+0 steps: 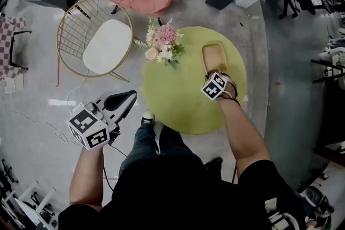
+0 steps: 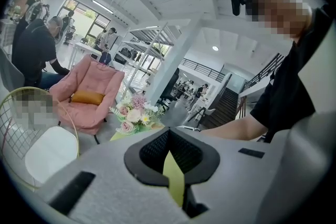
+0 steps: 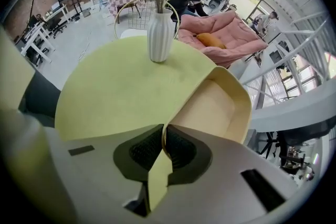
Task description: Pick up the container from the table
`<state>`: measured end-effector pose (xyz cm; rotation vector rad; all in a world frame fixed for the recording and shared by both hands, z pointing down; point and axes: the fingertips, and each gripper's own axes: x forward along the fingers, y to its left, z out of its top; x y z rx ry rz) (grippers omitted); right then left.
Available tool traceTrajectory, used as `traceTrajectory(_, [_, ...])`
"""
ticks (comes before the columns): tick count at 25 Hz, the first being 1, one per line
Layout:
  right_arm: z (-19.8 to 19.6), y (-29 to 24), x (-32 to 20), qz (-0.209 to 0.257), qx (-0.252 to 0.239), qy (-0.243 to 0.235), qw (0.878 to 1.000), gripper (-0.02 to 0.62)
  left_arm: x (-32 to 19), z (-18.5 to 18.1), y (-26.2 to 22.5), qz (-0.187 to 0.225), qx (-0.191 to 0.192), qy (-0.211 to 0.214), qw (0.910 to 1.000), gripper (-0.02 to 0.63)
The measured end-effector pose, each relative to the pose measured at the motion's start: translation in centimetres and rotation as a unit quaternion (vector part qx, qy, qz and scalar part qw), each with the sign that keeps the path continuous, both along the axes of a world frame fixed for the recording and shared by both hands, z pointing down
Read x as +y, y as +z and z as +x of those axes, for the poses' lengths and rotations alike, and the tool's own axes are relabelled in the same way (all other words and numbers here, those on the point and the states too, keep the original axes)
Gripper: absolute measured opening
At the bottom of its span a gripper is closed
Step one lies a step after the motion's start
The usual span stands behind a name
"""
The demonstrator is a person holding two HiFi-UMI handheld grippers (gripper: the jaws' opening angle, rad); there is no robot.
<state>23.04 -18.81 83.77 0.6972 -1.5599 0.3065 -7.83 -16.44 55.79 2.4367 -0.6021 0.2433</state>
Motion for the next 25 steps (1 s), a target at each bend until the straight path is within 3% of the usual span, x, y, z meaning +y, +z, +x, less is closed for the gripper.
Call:
traceTrajectory(15, [-1.6,-4.1,2.4,0.017,-0.01,0.02,1.0,0.023,2.5,1.3,-2.9,0.037,0.008,0.039,0.9985,0.017])
traceTrajectory(25, [-2.0,-7.3,4.1,0.022,-0.014,0.028,0.999,0.023,3.6,1.0,-4.9,0.056,0.01,0.041,0.9976,0.017])
